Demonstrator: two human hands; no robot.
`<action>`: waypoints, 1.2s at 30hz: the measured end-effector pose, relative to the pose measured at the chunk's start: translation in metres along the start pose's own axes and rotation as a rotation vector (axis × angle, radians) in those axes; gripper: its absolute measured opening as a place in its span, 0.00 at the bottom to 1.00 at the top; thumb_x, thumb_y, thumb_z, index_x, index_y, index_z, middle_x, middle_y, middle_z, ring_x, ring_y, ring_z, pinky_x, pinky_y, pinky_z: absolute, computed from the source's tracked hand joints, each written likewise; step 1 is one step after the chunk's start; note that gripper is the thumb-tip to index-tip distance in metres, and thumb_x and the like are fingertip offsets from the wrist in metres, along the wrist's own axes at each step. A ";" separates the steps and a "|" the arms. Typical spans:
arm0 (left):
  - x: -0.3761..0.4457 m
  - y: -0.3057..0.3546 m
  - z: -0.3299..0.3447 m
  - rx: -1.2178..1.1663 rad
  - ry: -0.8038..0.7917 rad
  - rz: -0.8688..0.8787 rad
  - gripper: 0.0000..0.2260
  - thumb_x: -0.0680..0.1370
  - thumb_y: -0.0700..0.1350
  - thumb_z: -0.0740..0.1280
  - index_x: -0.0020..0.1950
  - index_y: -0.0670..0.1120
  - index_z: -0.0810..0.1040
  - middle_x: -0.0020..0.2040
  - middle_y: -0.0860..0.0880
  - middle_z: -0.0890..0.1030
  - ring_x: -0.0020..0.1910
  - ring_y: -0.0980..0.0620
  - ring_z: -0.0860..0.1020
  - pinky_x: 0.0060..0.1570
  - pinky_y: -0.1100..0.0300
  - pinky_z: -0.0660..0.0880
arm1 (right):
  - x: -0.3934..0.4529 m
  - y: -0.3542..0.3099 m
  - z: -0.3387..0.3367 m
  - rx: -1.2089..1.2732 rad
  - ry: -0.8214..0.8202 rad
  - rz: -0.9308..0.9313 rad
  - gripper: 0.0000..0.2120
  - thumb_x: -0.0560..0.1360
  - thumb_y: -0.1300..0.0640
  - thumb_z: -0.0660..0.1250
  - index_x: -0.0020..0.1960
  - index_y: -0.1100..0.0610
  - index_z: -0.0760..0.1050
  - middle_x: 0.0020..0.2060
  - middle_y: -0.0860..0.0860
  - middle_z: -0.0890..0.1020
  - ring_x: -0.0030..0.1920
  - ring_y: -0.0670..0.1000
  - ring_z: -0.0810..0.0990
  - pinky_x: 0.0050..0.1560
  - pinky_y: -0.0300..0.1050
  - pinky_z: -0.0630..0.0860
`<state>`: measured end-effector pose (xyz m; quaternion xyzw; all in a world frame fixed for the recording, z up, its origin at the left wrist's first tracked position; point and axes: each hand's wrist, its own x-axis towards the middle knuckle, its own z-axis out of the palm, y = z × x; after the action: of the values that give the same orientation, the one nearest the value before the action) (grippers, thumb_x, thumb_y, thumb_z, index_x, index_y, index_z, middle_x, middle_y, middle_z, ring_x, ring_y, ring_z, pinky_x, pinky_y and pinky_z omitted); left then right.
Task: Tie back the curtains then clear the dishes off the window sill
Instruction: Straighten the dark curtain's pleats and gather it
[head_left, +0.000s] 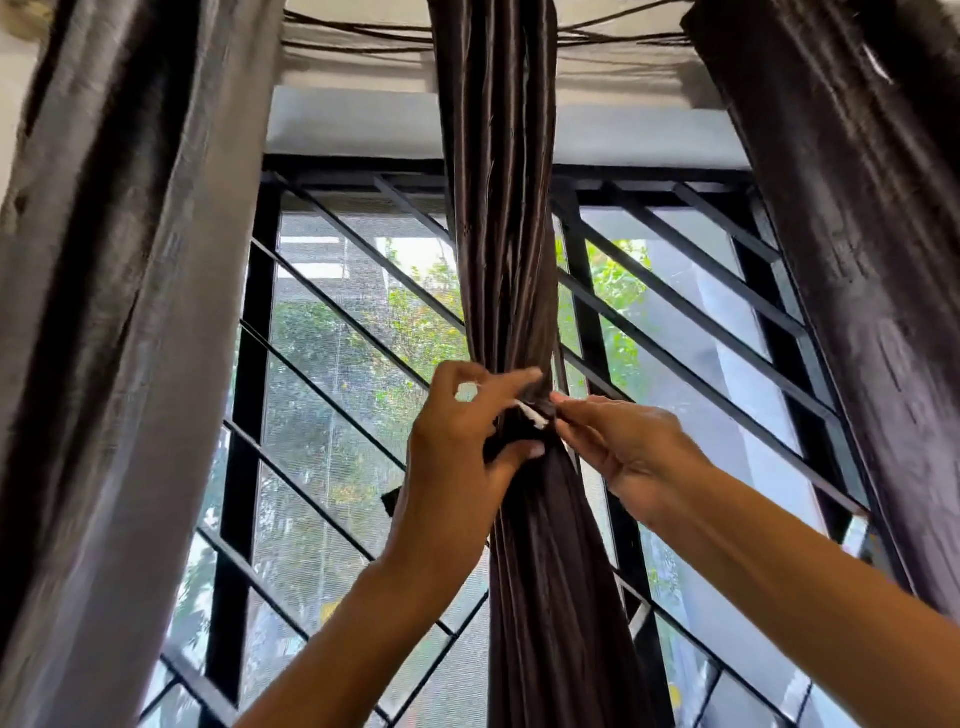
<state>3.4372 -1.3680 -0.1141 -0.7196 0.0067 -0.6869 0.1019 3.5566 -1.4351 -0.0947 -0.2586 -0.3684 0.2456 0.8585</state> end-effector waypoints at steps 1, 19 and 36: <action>0.002 -0.001 0.000 -0.011 -0.009 0.021 0.16 0.66 0.38 0.76 0.52 0.48 0.83 0.48 0.52 0.73 0.37 0.62 0.74 0.43 0.77 0.68 | 0.001 0.004 0.002 -0.009 0.009 -0.024 0.15 0.68 0.72 0.71 0.55 0.68 0.74 0.34 0.58 0.77 0.24 0.45 0.79 0.29 0.33 0.78; 0.019 -0.011 -0.015 -0.582 -0.103 -0.673 0.05 0.69 0.34 0.74 0.38 0.33 0.80 0.38 0.38 0.81 0.36 0.49 0.83 0.36 0.65 0.78 | -0.028 0.025 -0.008 -0.884 -0.237 -0.978 0.08 0.64 0.65 0.77 0.41 0.55 0.84 0.36 0.44 0.84 0.39 0.40 0.82 0.44 0.34 0.77; 0.004 -0.003 0.012 0.127 -0.020 -0.002 0.04 0.71 0.44 0.74 0.40 0.44 0.81 0.34 0.51 0.80 0.32 0.52 0.79 0.28 0.54 0.74 | 0.021 0.007 -0.032 -1.208 0.028 -1.655 0.03 0.71 0.64 0.72 0.39 0.58 0.81 0.39 0.51 0.80 0.36 0.53 0.78 0.30 0.44 0.72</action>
<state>3.4494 -1.3637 -0.1098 -0.7183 -0.0386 -0.6790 0.1465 3.5924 -1.4260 -0.1076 -0.3156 -0.4836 -0.6535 0.4894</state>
